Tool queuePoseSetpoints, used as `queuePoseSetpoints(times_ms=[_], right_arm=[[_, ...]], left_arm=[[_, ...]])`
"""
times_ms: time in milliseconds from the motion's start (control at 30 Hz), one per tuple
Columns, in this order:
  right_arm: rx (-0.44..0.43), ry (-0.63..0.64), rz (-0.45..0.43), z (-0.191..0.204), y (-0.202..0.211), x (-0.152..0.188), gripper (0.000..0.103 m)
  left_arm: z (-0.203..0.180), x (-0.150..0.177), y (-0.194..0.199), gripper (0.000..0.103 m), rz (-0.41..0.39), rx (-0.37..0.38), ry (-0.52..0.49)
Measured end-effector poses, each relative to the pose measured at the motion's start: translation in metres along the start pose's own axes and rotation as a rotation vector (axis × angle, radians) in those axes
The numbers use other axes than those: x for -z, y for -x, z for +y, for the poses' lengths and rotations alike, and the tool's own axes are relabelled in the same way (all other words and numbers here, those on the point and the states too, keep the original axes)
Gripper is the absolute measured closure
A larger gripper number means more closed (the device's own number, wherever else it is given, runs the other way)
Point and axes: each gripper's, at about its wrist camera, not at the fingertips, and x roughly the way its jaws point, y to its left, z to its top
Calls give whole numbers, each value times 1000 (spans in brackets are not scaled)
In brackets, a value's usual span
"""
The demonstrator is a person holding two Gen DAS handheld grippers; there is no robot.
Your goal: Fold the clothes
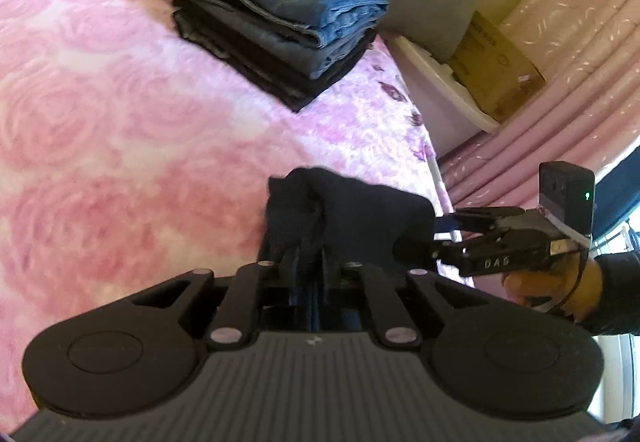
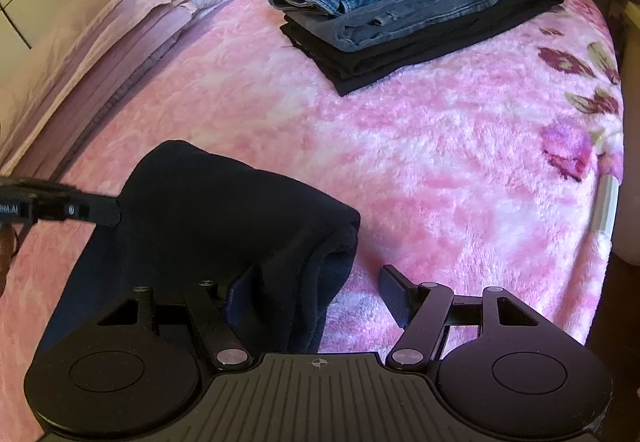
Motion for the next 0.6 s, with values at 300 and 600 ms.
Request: queuePoseSetpoints(times_ms=[300, 600], right_arm=[[-5, -9, -3, -2, 0, 0, 37], [9, -14, -10, 4, 11, -4, 37]], left_arm=[[24, -1, -12, 95, -44, 3, 117], [41, 6, 4, 96, -88, -53, 270]])
